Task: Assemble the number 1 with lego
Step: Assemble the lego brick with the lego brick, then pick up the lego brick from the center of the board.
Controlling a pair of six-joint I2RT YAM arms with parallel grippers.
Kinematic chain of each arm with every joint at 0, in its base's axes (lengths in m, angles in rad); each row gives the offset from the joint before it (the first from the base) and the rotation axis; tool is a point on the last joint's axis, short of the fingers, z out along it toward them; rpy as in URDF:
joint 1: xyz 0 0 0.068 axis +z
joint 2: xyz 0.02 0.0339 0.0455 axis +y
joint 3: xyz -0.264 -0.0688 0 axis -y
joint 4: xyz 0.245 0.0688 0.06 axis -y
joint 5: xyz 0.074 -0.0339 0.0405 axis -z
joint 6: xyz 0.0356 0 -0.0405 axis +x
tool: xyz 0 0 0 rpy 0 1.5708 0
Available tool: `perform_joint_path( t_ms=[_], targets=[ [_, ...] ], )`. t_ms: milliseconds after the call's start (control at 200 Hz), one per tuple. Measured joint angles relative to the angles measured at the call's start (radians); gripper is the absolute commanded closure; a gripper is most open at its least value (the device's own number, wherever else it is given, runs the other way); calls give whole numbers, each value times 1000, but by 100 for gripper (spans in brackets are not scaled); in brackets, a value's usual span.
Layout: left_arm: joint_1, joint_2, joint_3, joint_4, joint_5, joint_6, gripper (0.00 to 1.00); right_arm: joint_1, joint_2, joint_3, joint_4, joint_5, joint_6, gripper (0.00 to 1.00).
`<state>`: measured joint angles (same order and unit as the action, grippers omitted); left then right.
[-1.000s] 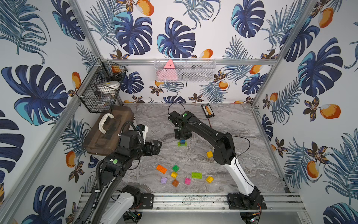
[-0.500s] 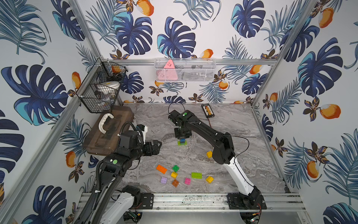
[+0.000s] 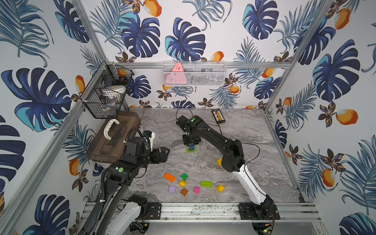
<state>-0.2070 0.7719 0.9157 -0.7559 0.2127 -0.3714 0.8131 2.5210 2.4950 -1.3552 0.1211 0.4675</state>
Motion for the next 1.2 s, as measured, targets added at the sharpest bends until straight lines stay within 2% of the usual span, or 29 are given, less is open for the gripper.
perform_joint_path(
  t_ms=[260, 580, 896, 1051, 1196],
  targets=[
    [0, 0, 0, 0, 0, 0, 3, 0, 31, 49, -33, 0, -10, 79],
    [0, -10, 0, 0, 0, 0, 3, 0, 40, 65, -54, 3, 56, 76],
    [0, -23, 0, 0, 0, 0, 3, -4, 13, -3, -81, -7, 167, 36],
    [0, -24, 0, 0, 0, 0, 2, -9, -29, -6, -74, -16, 206, 30],
    [0, -22, 0, 0, 0, 0, 1, -16, -102, -28, -59, -19, 228, 29]
  ],
)
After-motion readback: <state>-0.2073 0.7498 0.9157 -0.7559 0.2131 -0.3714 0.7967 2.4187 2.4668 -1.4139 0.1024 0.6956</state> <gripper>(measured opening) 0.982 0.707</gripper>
